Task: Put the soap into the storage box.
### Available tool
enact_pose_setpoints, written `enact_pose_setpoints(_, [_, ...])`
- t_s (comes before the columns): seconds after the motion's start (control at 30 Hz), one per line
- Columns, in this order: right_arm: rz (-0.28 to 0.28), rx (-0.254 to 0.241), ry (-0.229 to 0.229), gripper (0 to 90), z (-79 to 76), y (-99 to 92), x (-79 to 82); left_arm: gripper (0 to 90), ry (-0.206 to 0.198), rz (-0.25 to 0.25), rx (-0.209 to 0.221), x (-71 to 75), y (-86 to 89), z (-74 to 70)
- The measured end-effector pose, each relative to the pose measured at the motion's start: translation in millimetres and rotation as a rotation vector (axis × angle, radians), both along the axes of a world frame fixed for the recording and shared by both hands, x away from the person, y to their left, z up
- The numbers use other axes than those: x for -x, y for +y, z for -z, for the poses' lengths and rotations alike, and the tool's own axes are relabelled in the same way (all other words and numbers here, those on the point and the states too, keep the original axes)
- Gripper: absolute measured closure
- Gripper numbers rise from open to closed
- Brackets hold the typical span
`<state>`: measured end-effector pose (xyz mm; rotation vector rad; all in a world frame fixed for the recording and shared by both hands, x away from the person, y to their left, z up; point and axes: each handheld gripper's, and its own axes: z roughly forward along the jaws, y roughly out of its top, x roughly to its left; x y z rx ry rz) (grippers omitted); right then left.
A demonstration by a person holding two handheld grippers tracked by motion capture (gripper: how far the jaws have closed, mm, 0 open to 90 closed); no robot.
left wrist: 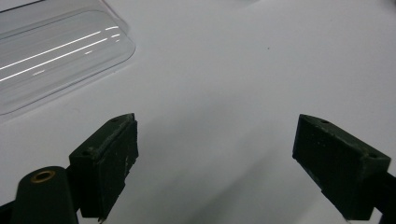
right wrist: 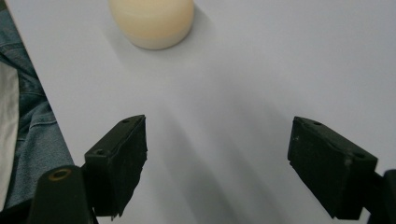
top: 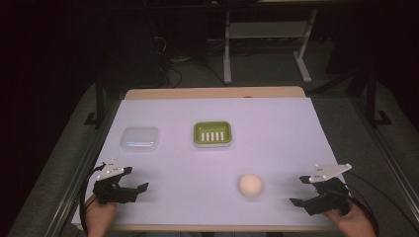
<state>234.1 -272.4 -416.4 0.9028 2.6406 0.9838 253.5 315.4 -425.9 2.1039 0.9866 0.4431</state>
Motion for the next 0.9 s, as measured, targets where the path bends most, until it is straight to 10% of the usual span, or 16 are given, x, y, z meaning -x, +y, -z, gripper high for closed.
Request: enact_pose_setpoints(0.9, [-0.061,0.027,0.021,16.2,-12.1,34.2,-11.6,13.6,-0.006,0.023,-0.019,0.0,-3.6,-0.5])
